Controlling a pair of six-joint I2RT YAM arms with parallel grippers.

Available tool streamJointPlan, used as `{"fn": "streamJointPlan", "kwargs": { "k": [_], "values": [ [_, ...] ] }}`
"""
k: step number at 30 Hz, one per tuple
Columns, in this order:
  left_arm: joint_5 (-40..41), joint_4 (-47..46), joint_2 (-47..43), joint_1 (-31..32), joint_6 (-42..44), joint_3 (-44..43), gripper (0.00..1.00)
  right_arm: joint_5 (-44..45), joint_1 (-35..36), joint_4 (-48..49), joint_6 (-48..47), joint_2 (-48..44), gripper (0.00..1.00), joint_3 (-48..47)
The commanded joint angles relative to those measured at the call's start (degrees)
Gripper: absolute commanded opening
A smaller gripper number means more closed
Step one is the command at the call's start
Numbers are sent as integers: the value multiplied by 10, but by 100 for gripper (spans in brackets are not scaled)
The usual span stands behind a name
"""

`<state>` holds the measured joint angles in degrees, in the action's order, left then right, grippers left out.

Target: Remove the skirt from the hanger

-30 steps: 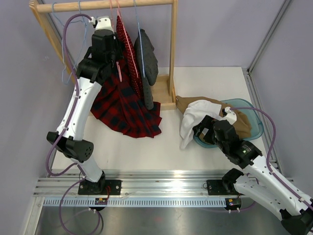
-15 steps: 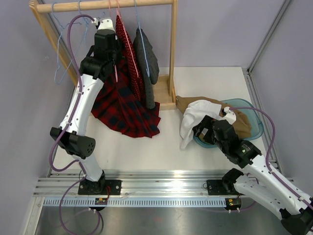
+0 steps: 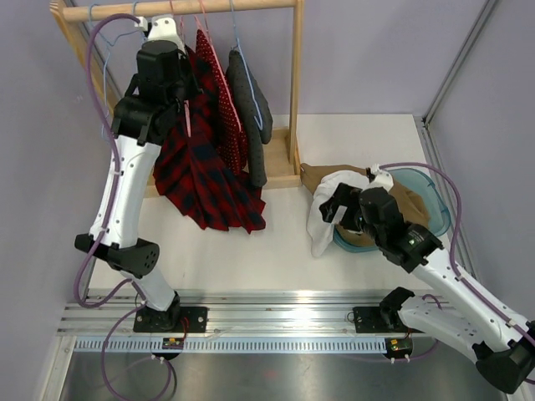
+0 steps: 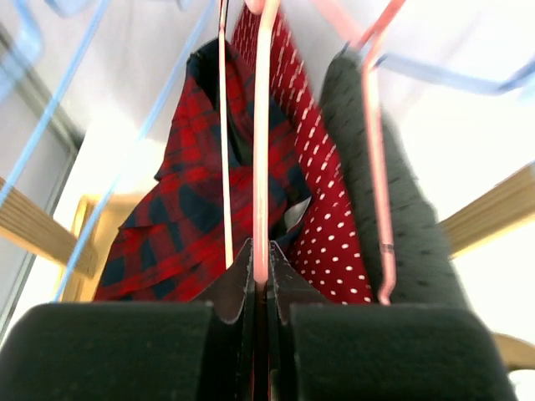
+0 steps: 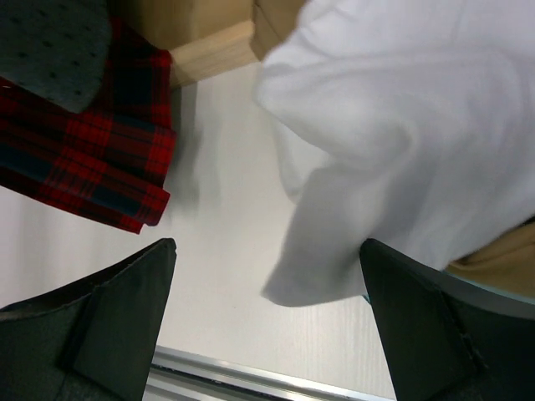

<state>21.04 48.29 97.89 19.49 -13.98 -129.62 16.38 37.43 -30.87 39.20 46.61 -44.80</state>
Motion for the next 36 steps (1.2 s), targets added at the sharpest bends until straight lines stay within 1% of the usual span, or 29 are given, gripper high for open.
{"fn": "streamJointPlan", "kwargs": {
  "k": [1, 3, 6, 8, 9, 10, 11, 12, 13, 14, 15, 17, 21, 25, 27, 28, 30, 33, 34, 35, 36],
  "values": [
    [-6, -71, -69, 10, 21, -84, 0, -37, -2, 63, -57, 30, 99, -79],
    [-7, -71, -83, 11, 21, -83, 0, -53, -1, 69, -70, 56, 99, -119],
    [-14, -65, -98, 11, 18, -75, 0, -106, -1, 86, -98, 92, 99, -176],
    [-21, -72, -112, 11, 8, -60, 0, -201, 0, 108, -119, 117, 99, -216],
    [-30, -78, -117, 11, 5, -49, 0, -231, 4, 110, -133, 150, 99, -266],
    [-35, -86, -128, 11, -1, -31, 0, -258, 9, 107, -140, 168, 99, -294],
    [-36, -87, -130, 12, -3, -25, 0, -284, 39, 100, -148, 185, 99, -323],
    [-38, -87, -132, 12, -5, -17, 0, -278, 65, 83, -177, 219, 100, -380],
    [-39, -87, -133, 12, -9, -13, 0, -248, 91, 72, -197, 237, 99, -410],
    [-38, -87, -135, 13, -10, -9, 0, -231, 150, 64, -213, 273, 100, -436],
    [-38, -89, -136, 13, -11, -5, 0, -218, 170, 57, -234, 292, 99, -483],
    [-39, -95, -141, 15, -15, 9, 0, -202, 194, 47, -229, 343, 99, -529],
    [-48, -94, -144, 20, -26, 17, 0, -204, 219, 89, -207, 406, 99, -546],
    [-58, -97, -153, 21, -44, 26, 0, -213, 222, 168, -194, 464, 99, -546],
    [-72, -96, -158, 21, -53, 26, 0, -214, 223, 200, -199, 496, 99, -539],
    [-76, -94, -160, 22, -62, 26, 0, -209, 223, 235, -201, 505, 99, -536],
    [-83, -91, -163, 24, -68, 27, 0, -200, 223, 261, -209, 535, 100, -536],
    [-93, -89, -175, 24, -80, 43, 0, -182, 223, 302, -224, 566, 99, -539],
    [-97, -93, -183, 24, -87, 59, 0, -181, 223, 333, -228, 572, 100, -538],
    [-101, -95, -189, 24, -90, 70, 0, -182, 223, 343, -242, 584, 99, -538],
    [-107, -100, -194, 24, -92, 80, 0, -187, 223, 350, -250, 589, 93, -541]
  ]
}}
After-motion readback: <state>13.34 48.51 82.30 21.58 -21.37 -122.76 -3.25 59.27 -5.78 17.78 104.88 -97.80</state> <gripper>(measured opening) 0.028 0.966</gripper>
